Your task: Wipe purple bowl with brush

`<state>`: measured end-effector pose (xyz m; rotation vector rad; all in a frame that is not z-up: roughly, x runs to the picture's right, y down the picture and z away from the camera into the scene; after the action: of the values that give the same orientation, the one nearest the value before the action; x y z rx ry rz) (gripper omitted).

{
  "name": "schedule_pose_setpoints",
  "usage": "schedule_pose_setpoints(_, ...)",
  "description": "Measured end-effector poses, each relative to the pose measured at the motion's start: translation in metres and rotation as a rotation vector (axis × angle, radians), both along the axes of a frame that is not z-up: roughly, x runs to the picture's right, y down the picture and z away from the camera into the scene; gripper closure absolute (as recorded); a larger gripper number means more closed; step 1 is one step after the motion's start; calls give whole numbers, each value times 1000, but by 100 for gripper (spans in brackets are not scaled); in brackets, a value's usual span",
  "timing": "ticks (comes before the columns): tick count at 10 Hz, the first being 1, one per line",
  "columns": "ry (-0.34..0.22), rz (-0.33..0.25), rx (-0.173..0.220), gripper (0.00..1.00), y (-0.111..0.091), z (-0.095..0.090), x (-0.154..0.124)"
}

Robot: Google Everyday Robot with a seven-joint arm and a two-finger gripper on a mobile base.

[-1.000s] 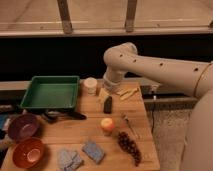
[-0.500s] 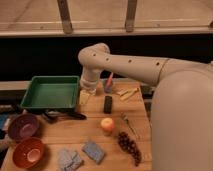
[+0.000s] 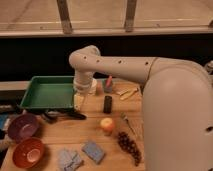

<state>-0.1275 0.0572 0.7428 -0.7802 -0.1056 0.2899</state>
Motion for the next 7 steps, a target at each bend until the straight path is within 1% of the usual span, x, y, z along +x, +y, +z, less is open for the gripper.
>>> schedule_pose_setpoints(1,-1,-3,-4,34,0,1,-2)
schedule_pose_setpoints(2,1,-22,-25,34,6,4,-6)
schedule_pose_setpoints(3,-7,-39,-44,34,15,11,-17)
schedule_pose_setpoints(4,4,-50,-84,34,30,21,-16)
schedule_pose_setpoints(5,6,-50,-116,34,41,27,-17)
schedule_pose_setpoints(7,-4,-52,-155,34,56,33,-21)
